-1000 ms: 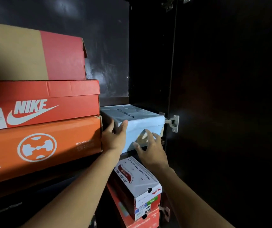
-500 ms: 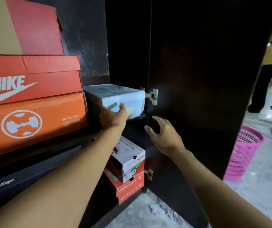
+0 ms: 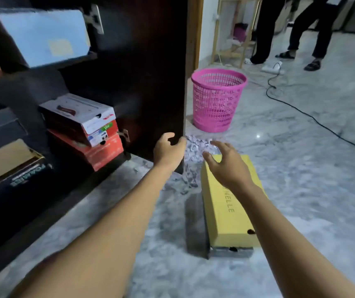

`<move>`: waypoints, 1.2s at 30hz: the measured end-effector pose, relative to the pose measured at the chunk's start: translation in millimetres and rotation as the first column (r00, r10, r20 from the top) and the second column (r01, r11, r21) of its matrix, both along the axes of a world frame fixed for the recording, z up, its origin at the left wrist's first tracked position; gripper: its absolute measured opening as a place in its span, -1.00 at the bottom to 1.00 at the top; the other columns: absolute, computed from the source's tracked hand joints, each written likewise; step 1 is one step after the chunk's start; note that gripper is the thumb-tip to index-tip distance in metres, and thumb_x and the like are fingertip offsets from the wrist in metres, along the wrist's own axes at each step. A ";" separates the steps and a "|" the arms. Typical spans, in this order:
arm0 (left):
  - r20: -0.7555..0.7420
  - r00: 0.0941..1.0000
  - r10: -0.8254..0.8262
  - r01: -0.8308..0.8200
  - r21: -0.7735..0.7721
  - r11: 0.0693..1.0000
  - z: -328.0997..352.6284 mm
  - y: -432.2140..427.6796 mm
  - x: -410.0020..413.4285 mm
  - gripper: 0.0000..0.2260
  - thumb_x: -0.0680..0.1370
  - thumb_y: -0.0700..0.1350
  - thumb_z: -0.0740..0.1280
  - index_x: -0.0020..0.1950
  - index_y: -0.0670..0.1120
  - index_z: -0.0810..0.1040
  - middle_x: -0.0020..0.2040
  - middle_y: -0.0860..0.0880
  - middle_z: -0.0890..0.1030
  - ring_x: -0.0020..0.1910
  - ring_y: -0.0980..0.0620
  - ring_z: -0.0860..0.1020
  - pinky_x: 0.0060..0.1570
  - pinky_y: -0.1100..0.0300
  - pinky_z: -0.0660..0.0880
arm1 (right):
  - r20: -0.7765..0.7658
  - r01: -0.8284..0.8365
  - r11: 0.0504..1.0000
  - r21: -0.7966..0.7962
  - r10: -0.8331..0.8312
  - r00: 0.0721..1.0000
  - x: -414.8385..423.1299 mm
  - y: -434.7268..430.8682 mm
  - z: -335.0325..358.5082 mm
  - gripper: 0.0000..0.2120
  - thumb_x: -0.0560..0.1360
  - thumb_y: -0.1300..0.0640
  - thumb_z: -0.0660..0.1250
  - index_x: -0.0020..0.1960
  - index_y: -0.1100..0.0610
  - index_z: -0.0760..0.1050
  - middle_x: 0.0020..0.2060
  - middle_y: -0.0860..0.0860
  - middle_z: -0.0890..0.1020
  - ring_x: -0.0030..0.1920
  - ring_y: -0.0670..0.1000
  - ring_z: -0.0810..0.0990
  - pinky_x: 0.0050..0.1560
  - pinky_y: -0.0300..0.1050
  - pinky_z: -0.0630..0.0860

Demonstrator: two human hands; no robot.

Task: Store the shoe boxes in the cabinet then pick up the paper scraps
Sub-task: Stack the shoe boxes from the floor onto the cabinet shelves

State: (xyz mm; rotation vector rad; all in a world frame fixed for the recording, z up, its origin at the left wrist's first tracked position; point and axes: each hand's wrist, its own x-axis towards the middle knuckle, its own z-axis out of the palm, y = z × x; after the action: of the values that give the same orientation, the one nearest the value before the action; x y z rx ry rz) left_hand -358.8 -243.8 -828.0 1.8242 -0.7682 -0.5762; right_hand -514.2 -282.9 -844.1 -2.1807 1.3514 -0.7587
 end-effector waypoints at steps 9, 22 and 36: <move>-0.107 0.989 -0.101 0.125 0.245 0.961 -120.4 16.2 -106.2 -0.30 0.51 0.19 0.33 0.55 0.02 0.12 0.47 -0.06 0.35 0.38 -0.13 0.40 0.31 0.01 0.39 | -0.247 0.305 0.928 0.215 -0.250 0.936 -114.8 13.9 -93.7 -0.37 0.50 -0.20 0.28 0.50 -0.01 0.26 0.40 0.10 0.38 0.38 0.18 0.38 0.26 0.11 0.38; -0.301 0.948 -0.108 0.148 0.114 0.982 -175.4 58.6 -133.3 -0.56 0.56 0.13 0.32 0.41 0.10 0.34 0.28 0.07 0.50 0.12 0.06 0.51 -0.07 0.14 0.41 | 0.278 0.116 0.922 0.370 -0.228 0.933 -168.1 30.1 -143.7 -0.26 0.44 -0.06 0.49 0.52 0.02 0.25 0.38 0.00 0.38 0.30 -0.03 0.45 0.27 0.00 0.48; -0.381 0.907 -0.177 0.211 0.047 0.976 -167.9 65.4 -111.2 -0.54 0.60 0.01 0.28 0.47 0.26 0.28 0.27 0.20 0.56 0.25 0.08 0.51 0.20 0.12 0.42 | 0.305 -0.005 0.913 0.408 -0.132 0.943 -149.0 30.7 -150.6 -0.22 0.37 -0.15 0.54 0.49 -0.06 0.28 0.28 -0.11 0.49 0.25 -0.05 0.51 0.21 -0.04 0.53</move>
State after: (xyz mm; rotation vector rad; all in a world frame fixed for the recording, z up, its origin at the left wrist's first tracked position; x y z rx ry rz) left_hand -470.1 -178.4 -995.9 1.6533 -0.6724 -1.0703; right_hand -663.2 -252.2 -994.7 -1.6134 1.2771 -0.7477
